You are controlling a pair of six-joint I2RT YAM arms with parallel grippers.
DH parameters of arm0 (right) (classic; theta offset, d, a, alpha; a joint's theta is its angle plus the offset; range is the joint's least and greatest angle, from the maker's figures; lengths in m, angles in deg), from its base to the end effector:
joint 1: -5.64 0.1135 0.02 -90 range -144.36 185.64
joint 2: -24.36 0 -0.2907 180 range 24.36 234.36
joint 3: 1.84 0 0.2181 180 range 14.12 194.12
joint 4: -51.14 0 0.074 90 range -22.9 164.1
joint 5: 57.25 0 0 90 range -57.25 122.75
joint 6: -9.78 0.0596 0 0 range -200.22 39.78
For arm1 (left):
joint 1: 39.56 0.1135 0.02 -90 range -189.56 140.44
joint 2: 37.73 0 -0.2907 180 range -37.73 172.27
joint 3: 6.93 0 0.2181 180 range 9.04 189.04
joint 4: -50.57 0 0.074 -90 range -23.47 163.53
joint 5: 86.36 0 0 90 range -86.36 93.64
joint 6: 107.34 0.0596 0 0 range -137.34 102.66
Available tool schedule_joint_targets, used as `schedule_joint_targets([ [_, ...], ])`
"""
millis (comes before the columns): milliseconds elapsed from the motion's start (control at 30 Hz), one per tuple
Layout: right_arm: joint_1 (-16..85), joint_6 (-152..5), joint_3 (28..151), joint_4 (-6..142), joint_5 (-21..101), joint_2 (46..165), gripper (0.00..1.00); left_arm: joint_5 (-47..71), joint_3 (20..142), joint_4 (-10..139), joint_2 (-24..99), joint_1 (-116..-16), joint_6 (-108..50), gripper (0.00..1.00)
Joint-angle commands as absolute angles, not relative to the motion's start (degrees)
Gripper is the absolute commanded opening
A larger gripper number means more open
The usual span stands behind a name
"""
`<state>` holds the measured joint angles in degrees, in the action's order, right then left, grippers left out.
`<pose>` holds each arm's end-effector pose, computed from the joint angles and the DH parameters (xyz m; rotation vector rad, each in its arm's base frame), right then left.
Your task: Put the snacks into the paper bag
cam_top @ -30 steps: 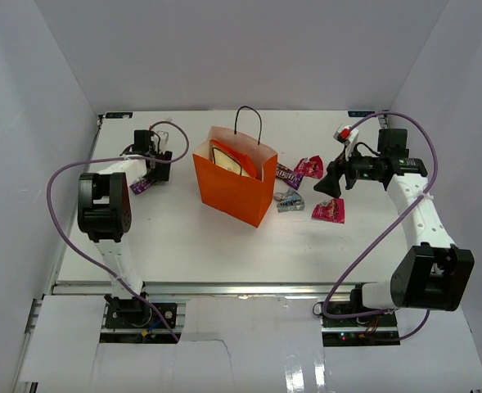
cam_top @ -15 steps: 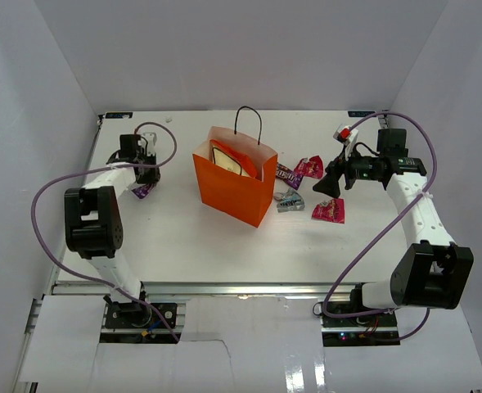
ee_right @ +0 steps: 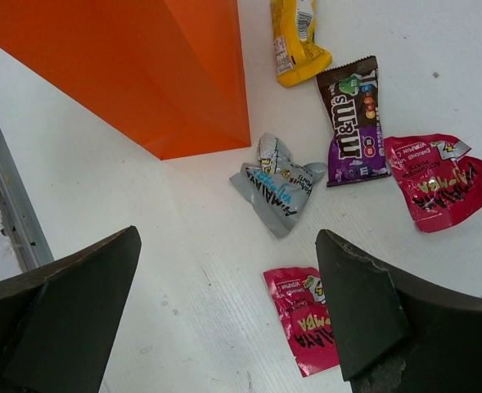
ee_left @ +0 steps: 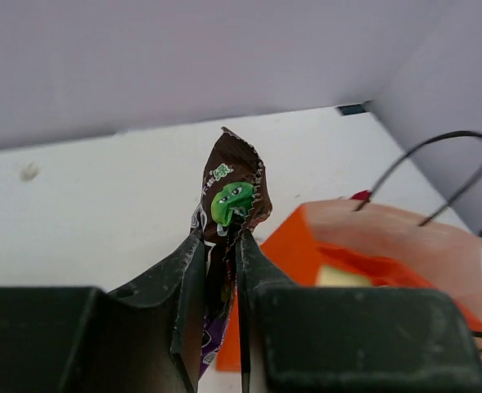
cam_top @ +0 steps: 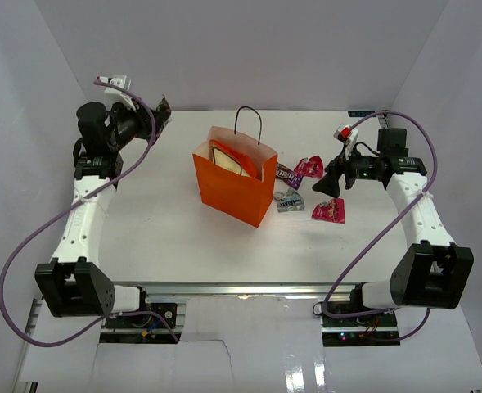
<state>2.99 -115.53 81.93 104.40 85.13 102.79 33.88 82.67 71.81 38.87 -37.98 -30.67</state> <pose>0.2547 0.0355 0.3367 -0.9632 1.8868 0.7077 0.2901 -0.0220 0.4274 0.1723 1.7233 -0.6027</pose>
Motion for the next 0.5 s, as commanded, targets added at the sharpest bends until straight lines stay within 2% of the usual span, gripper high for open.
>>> schedule_joint_targets([
  [0, 2.65, -115.64, 84.79, 104.81, 86.62, 102.58, 0.93, 45.1, 86.8, 66.97, 38.03, -42.45, -32.04, 0.24],
  [133, 2.65, -115.81, 85.31, 105.07, 86.45, 102.76, 0.93, 47.93, 91.12, 66.97, 39.96, -51.07, -27.9, 0.27],
  [400, 2.74, -116.69, 84.53, 105.25, 85.48, 101.44, 0.93, 49.34, 94.56, 67.06, 45.23, -57.66, -26.48, 0.3],
  [467, 2.65, -116.78, 84.09, 105.25, 85.39, 101.18, 0.93, 49.25, 94.73, 66.97, 46.12, -58.2, -26.05, 0.33],
])
